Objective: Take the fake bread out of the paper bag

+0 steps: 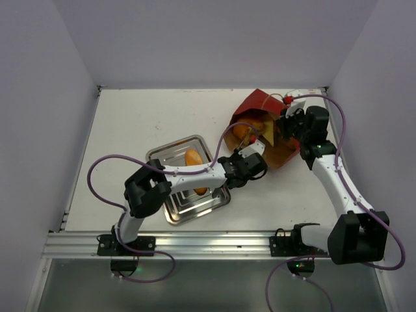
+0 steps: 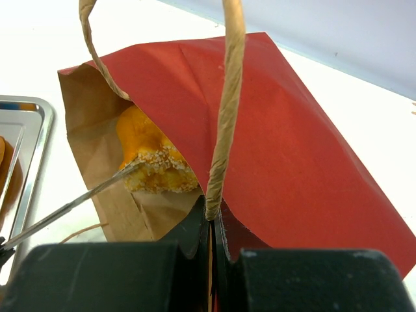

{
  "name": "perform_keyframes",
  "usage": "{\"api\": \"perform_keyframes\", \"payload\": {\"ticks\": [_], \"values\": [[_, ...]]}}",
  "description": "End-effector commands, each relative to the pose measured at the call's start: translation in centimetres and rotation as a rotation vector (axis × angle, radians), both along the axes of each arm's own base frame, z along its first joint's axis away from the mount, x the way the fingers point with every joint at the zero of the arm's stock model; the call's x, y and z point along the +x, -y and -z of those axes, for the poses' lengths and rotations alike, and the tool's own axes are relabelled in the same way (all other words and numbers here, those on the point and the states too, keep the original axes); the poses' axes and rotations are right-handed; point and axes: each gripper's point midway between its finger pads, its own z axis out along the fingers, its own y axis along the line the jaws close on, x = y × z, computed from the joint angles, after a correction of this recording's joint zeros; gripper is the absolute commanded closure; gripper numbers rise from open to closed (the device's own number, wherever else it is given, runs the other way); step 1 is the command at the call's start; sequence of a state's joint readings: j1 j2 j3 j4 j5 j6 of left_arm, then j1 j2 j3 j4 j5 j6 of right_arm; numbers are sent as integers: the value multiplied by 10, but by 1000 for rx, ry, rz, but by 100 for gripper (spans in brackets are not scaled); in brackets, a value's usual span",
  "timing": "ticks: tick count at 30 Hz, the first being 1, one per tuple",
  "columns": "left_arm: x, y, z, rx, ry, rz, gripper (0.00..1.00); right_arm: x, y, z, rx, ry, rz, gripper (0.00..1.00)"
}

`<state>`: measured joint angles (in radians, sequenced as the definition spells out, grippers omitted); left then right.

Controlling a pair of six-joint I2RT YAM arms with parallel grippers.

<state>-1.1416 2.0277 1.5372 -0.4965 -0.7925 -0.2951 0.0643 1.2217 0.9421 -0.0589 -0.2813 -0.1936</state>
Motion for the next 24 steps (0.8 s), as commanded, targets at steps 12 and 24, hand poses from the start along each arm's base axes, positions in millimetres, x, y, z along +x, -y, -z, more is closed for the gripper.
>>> {"api": "perform_keyframes", "payload": {"ticks": [12,24], "values": [[11,15,-92,-388,-44,57,100,-5,0,-14,34,29,-5,100],[4,11,-113,-536,-132,108,100,-4,0,-11,37,22,-6,100]]}}
